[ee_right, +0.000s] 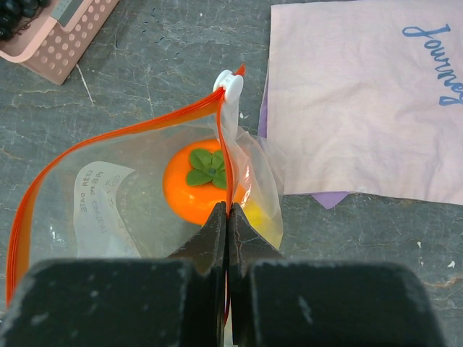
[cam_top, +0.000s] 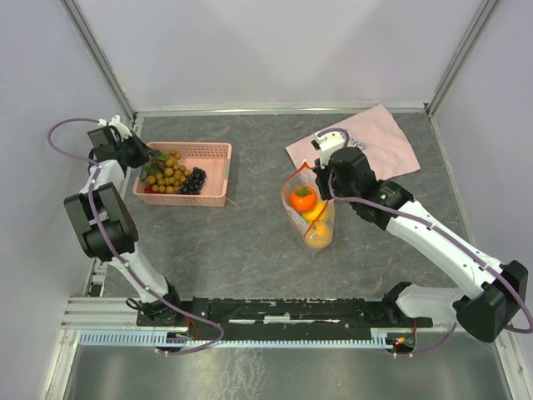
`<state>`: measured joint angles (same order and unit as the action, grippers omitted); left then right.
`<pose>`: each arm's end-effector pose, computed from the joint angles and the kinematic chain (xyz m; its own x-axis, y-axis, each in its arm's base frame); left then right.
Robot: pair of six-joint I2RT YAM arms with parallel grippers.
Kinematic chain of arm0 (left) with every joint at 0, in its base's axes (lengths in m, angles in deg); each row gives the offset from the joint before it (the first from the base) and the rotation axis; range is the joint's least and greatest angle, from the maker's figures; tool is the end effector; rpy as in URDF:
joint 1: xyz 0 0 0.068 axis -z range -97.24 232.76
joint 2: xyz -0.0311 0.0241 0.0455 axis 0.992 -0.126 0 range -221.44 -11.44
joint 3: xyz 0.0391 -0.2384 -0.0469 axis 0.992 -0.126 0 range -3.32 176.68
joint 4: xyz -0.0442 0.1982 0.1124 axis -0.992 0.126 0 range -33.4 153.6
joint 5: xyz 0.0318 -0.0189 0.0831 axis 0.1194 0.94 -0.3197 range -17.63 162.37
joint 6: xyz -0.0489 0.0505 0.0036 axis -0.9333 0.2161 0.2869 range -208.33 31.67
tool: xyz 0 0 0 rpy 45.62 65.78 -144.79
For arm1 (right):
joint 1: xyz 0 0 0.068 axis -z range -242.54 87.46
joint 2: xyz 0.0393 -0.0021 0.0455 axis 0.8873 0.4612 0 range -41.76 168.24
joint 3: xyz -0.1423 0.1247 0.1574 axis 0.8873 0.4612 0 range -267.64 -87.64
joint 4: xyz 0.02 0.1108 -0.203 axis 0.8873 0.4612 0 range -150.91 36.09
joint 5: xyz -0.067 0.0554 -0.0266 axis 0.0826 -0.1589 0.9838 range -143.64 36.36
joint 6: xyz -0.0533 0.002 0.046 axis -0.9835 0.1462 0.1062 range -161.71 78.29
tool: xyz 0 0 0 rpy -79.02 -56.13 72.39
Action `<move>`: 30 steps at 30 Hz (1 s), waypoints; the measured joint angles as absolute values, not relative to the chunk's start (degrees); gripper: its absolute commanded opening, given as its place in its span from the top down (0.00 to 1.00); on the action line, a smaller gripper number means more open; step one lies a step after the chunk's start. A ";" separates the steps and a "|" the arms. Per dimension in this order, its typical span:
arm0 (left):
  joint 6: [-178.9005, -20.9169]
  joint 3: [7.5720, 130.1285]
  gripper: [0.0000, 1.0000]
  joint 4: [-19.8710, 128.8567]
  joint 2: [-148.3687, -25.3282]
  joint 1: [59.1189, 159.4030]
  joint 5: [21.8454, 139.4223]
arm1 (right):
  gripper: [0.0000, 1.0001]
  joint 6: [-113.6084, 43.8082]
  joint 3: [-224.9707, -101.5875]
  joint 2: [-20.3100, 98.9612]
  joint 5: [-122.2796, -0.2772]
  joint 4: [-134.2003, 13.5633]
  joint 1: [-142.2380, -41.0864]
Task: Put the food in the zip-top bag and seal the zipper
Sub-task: Pick up the fake fruit from the bin.
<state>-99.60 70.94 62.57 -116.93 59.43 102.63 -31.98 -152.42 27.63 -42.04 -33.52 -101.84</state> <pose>0.3744 0.1298 0.2071 -0.5496 -0.4210 -0.7216 -0.0826 0.8869 -0.4545 0.2123 0.1590 0.3082 -0.4869 -0.1844 -0.8538 -0.4122 0.9103 0.0385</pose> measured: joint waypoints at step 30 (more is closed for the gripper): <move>-108.45 64.71 0.97 77.77 -74.86 72.63 85.96 | 0.98 -32.15 -154.71 27.43 -38.11 -28.62 -101.84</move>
<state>-108.45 64.71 77.77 -74.86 72.63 85.96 -32.15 -154.71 27.43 -38.11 -28.62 -101.84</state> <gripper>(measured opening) 0.143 0.023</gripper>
